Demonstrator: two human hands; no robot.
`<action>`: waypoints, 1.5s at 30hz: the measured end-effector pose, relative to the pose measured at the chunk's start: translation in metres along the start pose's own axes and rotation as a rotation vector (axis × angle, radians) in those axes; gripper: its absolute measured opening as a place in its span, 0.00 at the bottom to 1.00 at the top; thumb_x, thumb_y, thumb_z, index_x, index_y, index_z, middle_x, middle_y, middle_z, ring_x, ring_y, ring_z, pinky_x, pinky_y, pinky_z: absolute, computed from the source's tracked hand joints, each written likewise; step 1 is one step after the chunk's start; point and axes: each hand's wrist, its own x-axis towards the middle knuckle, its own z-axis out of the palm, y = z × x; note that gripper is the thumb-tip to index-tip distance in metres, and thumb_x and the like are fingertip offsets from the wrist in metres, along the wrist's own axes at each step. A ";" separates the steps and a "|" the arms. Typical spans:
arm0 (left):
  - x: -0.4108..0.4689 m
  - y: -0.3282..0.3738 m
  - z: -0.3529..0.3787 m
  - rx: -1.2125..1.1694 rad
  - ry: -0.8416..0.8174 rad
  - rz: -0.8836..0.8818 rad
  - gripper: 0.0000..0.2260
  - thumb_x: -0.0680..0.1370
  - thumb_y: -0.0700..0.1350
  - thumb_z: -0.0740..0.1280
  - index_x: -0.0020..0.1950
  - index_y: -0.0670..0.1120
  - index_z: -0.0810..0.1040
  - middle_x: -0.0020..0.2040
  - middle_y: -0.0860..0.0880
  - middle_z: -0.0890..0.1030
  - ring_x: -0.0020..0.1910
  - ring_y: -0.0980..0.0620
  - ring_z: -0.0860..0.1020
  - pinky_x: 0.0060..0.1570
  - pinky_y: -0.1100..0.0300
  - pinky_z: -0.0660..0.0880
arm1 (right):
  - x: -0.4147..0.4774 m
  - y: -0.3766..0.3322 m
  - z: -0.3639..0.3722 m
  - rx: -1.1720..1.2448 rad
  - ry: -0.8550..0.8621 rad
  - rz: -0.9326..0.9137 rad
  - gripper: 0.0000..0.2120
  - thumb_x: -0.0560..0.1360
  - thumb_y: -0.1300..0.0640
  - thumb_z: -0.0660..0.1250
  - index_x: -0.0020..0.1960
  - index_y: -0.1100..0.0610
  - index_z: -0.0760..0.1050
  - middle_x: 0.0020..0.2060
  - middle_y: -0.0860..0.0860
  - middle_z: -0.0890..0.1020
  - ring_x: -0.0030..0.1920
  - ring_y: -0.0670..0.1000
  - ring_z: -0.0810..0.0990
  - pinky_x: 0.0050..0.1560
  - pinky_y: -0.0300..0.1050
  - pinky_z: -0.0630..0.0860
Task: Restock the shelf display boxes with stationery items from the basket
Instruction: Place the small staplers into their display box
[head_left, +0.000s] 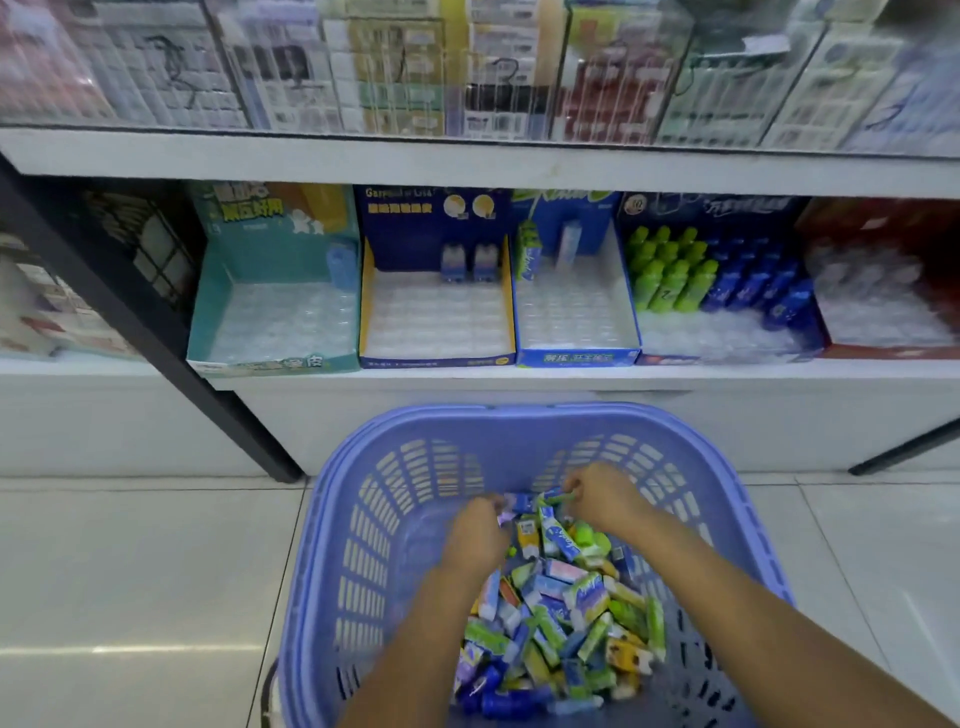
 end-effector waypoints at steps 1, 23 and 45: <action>0.002 -0.006 0.010 0.046 -0.056 -0.023 0.12 0.77 0.39 0.62 0.59 0.39 0.77 0.57 0.39 0.80 0.57 0.43 0.78 0.53 0.56 0.71 | 0.005 0.007 0.010 -0.037 -0.034 0.017 0.11 0.74 0.56 0.67 0.53 0.59 0.80 0.52 0.57 0.83 0.55 0.55 0.80 0.52 0.43 0.74; 0.047 0.016 0.014 -0.330 -0.226 -0.189 0.05 0.74 0.38 0.70 0.46 0.36 0.79 0.35 0.40 0.79 0.34 0.49 0.77 0.39 0.54 0.76 | -0.014 0.012 -0.080 0.883 -0.448 -0.336 0.09 0.75 0.63 0.67 0.54 0.58 0.79 0.36 0.48 0.81 0.35 0.45 0.75 0.36 0.35 0.73; -0.035 0.132 -0.135 -0.988 0.053 0.180 0.06 0.78 0.37 0.64 0.53 0.41 0.78 0.45 0.45 0.82 0.49 0.48 0.82 0.50 0.61 0.80 | 0.053 -0.074 -0.190 0.342 0.687 -0.478 0.09 0.72 0.61 0.71 0.51 0.64 0.80 0.47 0.58 0.83 0.50 0.55 0.81 0.49 0.39 0.73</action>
